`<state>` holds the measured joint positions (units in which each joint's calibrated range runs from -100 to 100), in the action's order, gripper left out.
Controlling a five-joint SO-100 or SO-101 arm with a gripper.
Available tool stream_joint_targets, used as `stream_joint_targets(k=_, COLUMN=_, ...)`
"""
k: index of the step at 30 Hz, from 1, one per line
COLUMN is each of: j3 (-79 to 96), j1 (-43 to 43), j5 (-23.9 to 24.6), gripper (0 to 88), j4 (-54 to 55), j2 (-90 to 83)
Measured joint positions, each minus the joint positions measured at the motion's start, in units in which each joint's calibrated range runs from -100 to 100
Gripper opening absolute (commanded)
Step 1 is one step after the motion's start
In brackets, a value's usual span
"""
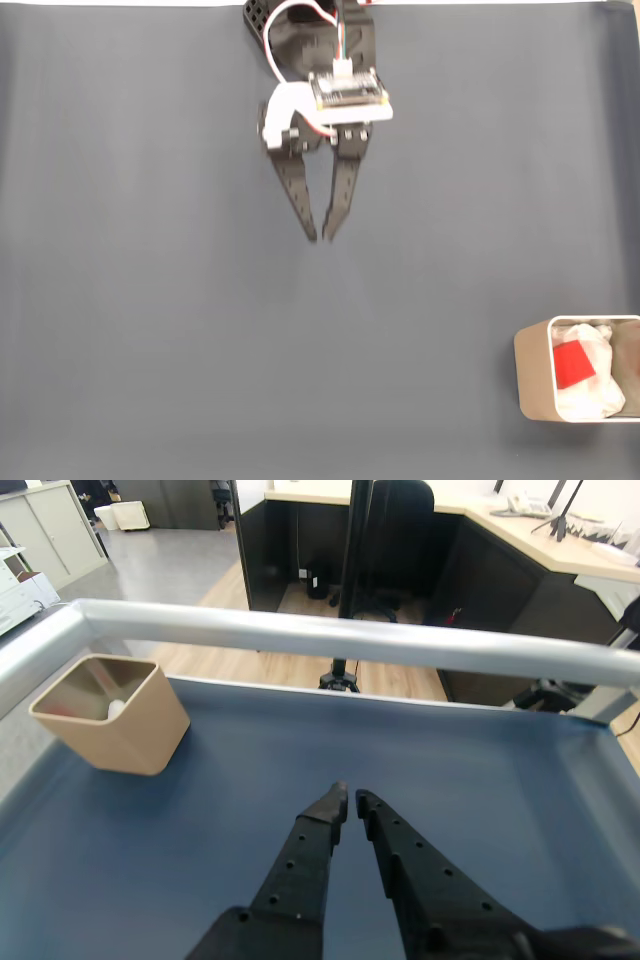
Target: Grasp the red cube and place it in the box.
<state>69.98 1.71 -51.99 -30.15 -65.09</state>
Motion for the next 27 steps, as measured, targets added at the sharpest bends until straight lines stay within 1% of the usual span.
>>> stream_joint_targets(k=4, j3=10.7, j1=-0.1, j5=0.8, gripper=0.0, j4=-5.7, j2=-14.0)
stream_joint_targets(k=5, j3=16.8, j1=-0.1, j5=1.8, gripper=0.0, j4=-10.8, j2=-22.3)
stream_joint_targets(k=7, j3=18.5, j1=-0.1, j5=1.8, gripper=0.0, j4=-12.1, j2=-24.5)
stream_joint_targets(k=9, j3=24.5, j1=-0.3, j5=2.0, gripper=0.0, j4=-16.5, j2=-29.4)
stream_joint_targets(k=11, j3=28.0, j1=-0.6, j5=2.5, gripper=0.0, j4=-19.8, j2=-31.2)
stream_joint_targets(k=16, j3=29.3, j1=-0.9, j5=4.9, gripper=0.0, j4=-30.7, j2=-34.0)
stream_joint_targets(k=20, j3=29.4, j1=-1.0, j5=5.4, gripper=0.0, j4=-39.0, j2=-34.2)
stream_joint_targets(k=24, j3=29.4, j1=-1.0, j5=5.2, gripper=0.0, j4=-43.0, j2=-34.8)
stream_joint_targets(k=27, j3=29.4, j1=-1.1, j5=5.2, gripper=0.0, j4=-43.9, j2=-34.9)
